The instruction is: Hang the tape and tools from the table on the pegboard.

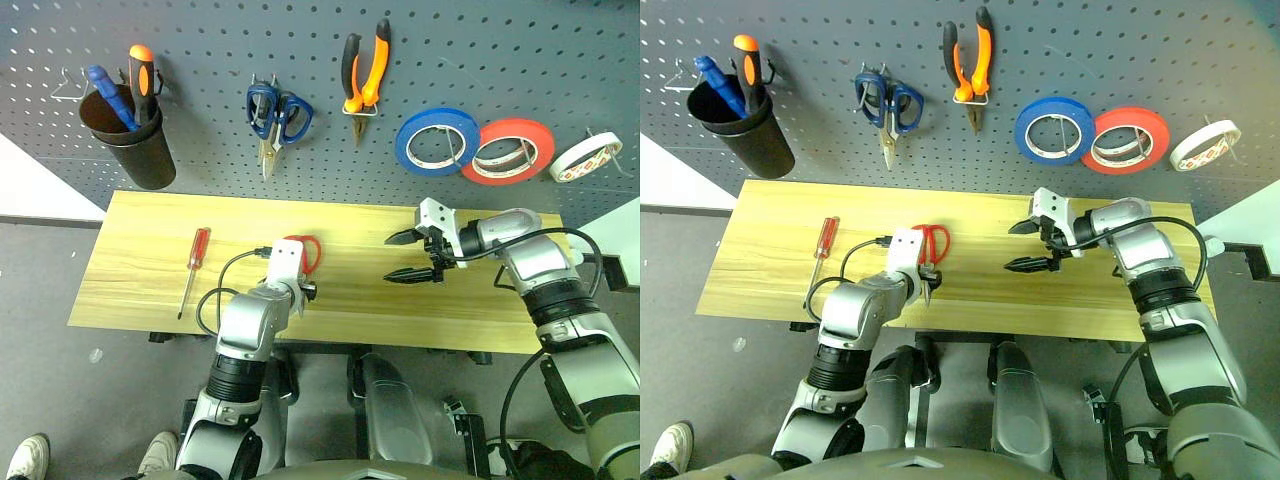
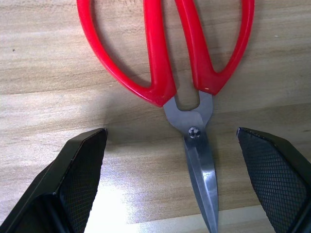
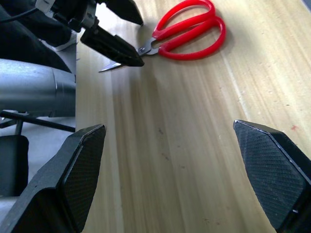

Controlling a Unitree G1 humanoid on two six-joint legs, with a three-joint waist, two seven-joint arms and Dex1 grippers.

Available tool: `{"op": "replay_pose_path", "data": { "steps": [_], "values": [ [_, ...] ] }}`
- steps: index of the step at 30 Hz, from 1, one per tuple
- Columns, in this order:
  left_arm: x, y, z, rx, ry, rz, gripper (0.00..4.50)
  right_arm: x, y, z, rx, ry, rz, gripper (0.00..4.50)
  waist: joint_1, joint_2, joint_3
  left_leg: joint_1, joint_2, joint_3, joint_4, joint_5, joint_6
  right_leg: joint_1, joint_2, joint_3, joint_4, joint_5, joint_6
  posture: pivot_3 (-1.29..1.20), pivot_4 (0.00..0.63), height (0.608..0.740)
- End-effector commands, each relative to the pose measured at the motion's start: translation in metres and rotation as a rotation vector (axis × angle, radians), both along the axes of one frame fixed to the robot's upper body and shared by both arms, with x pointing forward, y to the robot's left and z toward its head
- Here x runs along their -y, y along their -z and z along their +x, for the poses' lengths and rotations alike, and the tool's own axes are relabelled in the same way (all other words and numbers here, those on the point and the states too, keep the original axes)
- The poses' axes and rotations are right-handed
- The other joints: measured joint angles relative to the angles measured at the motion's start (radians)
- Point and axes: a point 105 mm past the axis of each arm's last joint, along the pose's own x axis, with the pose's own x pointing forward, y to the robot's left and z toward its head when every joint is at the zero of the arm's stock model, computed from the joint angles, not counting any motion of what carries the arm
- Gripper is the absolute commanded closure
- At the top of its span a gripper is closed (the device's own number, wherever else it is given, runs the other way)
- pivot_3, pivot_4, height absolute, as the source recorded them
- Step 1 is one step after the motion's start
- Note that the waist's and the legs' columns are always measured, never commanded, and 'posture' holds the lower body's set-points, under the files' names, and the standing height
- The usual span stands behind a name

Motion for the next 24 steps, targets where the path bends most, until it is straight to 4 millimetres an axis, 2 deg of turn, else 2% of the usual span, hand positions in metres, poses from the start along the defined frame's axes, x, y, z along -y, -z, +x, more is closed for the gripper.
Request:
{"op": "replay_pose_path", "data": {
  "steps": [1, 6, 11, 14, 24],
  "values": [
    [0.003, 0.018, -0.01, -0.107, -0.018, -0.031, 0.0, 0.004, -0.01, 0.001, 0.047, 0.008, -0.001, 0.08, 0.0, 0.0, 0.0, 0.0, 0.0, 0.0, 0.0, 0.0, 0.0, 0.0, 0.0, 0.0, 0.0, 0.0, 0.0, -0.18, 0.429, 0.73],
    [0.008, 0.017, -0.018, -0.155, -0.046, -0.047, 0.0, 0.007, -0.008, 0.001, 0.051, 0.011, -0.012, 0.08, -0.002, 0.0, 0.0, 0.0, -0.001, 0.0, 0.0, -0.001, 0.001, 0.0, -0.001, 0.0, -0.001, -0.002, -0.001, -0.18, 0.429, 0.73],
    [0.003, 0.02, -0.023, -0.144, -0.086, 0.005, 0.0, 0.006, -0.01, 0.005, 0.068, 0.021, -0.014, 0.08, -0.019, -0.001, 0.001, -0.001, -0.001, 0.0, -0.001, -0.001, 0.001, 0.0, -0.001, 0.0, -0.001, -0.001, 0.001, -0.18, 0.424, 0.73],
    [0.0, 0.023, -0.024, -0.155, -0.105, 0.008, 0.63, 0.006, -0.011, 0.006, 0.075, 0.023, -0.014, 0.0, -0.025, -0.001, 0.002, -0.001, -0.001, 0.0, -0.001, -0.002, -0.001, -0.001, -0.001, 0.0, -0.001, -0.001, 0.001, -0.18, 0.421, 0.73],
    [-0.008, 0.023, -0.024, -0.138, -0.184, 0.02, 3.94, 0.008, -0.016, 0.008, 0.095, 0.022, -0.015, 0.0, -0.022, -0.001, 0.002, -0.003, -0.001, 0.001, -0.003, -0.003, -0.001, -0.003, -0.001, 0.0, -0.002, -0.002, -0.001, -0.18, 0.41, 0.73]
  ]
}}
